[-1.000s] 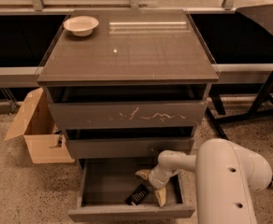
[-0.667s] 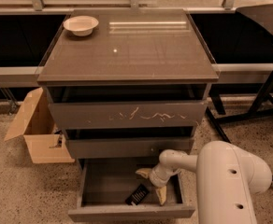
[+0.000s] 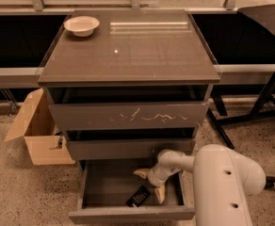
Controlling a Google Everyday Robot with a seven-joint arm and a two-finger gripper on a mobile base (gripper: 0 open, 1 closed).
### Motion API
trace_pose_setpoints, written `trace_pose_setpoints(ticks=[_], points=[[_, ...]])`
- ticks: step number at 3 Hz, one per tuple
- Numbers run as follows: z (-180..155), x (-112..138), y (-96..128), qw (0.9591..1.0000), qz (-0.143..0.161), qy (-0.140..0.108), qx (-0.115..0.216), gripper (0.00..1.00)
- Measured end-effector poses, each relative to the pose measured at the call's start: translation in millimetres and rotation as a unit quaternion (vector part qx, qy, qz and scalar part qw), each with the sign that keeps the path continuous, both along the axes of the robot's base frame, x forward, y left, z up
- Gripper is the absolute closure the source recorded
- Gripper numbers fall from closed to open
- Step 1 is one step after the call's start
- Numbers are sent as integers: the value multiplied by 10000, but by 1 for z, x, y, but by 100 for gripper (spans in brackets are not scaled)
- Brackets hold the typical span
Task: Pick rxbar chocolate from bottom drawer and place on counter
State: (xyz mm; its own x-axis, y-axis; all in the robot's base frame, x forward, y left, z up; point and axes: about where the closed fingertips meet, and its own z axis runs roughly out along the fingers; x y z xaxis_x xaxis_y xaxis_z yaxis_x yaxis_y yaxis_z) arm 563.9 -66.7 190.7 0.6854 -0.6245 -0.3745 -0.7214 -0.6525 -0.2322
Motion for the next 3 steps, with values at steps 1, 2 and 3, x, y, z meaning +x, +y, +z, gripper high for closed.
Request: trace_pose_setpoints(ticks=[1, 2, 3], points=[[-15, 3, 11, 10000, 25, 54, -64, 0], [-32, 4, 21, 9997, 28, 213, -72, 0], [-54, 8, 31, 9990, 4, 449, -25, 0]])
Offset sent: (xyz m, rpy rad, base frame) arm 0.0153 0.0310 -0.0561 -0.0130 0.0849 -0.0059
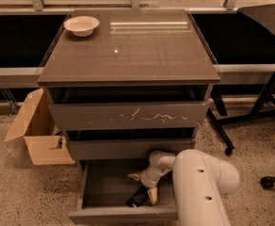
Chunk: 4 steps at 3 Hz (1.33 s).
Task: Pick rxbar chocolate from bottom drawer and place on counter
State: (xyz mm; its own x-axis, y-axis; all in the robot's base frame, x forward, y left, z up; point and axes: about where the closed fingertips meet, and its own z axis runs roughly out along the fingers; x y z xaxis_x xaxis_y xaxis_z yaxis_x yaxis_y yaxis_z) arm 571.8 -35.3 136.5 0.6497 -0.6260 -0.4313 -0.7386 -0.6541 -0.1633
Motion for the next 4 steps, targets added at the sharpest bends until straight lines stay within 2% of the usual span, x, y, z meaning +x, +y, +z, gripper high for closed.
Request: trace_pose_setpoints(ticks=[1, 3, 4], points=[[-2, -1, 1, 10000, 25, 40, -4, 0], [-18, -9, 17, 9985, 346, 406, -91, 0], [-23, -11, 23, 9977, 422, 505, -178, 0]])
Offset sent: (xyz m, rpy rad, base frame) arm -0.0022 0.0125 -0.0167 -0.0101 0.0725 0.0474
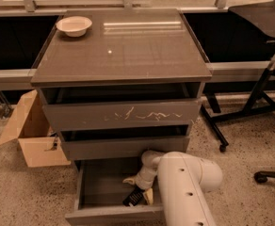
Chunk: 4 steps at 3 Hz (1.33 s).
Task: Pick rxbar chocolate from bottom drawer and place on counter
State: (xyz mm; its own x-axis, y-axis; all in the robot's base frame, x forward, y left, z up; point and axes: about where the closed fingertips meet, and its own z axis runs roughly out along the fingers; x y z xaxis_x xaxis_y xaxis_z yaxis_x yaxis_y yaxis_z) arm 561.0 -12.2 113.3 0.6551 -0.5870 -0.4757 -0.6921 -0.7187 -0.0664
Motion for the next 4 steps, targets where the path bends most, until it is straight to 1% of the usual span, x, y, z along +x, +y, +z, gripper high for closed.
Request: trace_pose_setpoints(ticks=[1, 3, 4], points=[[-3, -2, 3, 10000, 1, 28, -21, 18], [-3, -5, 5, 10000, 11, 42, 24, 66], [-1, -6, 3, 10000, -2, 23, 62, 96]])
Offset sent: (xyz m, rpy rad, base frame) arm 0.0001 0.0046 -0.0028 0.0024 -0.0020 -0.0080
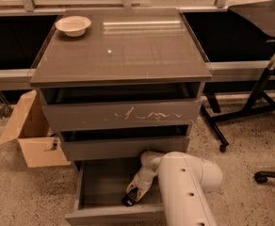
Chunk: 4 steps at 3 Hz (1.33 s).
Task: Pick rxbar chocolate from bottom drawer and place on counter
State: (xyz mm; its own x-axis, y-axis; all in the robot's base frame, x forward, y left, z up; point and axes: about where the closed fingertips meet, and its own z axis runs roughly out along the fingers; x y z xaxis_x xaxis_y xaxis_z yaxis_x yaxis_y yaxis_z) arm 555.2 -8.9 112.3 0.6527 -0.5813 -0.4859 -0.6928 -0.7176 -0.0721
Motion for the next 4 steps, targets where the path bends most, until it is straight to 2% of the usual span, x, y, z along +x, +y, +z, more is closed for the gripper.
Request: trace_pose_setpoints(ticks=[1, 2, 3, 4], points=[[0, -4, -5, 9999, -45, -60, 116, 100], [21, -3, -24, 9981, -235, -433, 371, 100], [47, -23, -71, 9913, -772, -773, 728, 100], [60, -33, -110, 9835, -1227, -978, 899, 100]])
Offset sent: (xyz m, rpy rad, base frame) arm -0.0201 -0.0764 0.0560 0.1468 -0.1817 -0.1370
